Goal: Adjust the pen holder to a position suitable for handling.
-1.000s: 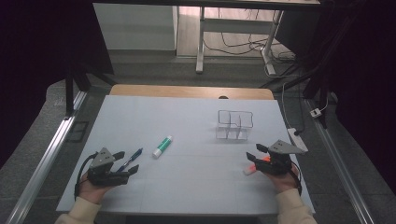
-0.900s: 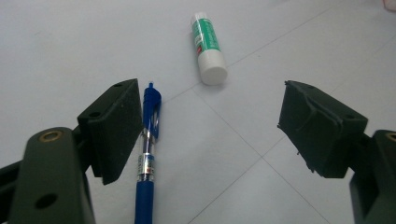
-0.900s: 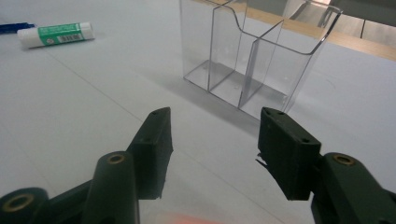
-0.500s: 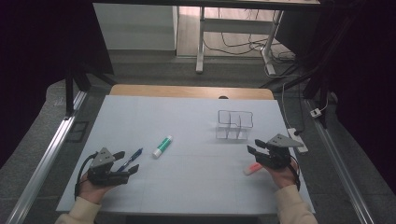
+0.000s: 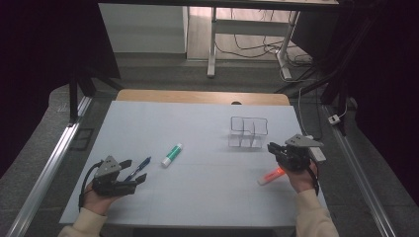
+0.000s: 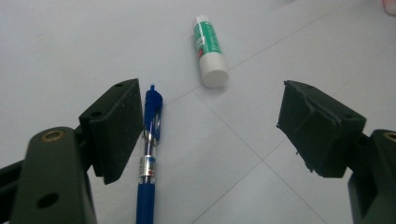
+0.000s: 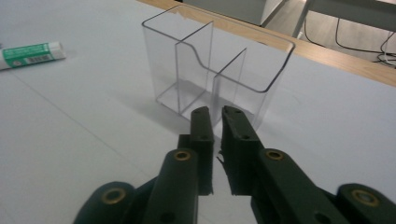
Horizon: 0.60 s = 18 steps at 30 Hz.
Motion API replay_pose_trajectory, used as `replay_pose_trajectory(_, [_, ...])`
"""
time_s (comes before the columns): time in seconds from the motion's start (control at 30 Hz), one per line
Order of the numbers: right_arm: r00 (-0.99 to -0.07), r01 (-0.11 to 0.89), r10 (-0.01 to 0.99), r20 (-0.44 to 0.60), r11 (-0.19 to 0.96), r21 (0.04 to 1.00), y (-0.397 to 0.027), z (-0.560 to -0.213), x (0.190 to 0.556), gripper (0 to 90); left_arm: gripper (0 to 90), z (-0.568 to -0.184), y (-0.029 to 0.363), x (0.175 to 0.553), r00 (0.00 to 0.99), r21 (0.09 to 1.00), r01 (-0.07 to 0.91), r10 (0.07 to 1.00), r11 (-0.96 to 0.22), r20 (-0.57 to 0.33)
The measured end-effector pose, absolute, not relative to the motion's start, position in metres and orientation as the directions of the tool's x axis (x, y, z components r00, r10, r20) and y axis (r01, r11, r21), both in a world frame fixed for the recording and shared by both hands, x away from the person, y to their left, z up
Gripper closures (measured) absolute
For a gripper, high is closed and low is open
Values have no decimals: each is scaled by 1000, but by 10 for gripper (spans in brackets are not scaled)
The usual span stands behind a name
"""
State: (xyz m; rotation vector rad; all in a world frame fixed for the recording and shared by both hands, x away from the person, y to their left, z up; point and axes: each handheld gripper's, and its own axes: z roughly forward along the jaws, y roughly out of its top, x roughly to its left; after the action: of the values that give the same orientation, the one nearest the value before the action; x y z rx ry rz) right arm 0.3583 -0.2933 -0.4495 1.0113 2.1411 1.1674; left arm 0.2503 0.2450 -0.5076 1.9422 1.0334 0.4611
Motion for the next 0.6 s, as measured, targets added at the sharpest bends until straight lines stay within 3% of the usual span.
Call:
replay_pose_trajectory(0.1, [-588, 379, 806, -65, 347, 858, -295, -445, 367, 888, 221, -508, 245, 251, 588, 827, 486, 806, -282, -70])
replay_pose_trajectory(0.6, [-517, 359, 853, -75, 295, 885, -295, -421, 393, 892, 222, -508, 245, 250, 589, 827, 483, 806, -288, -63])
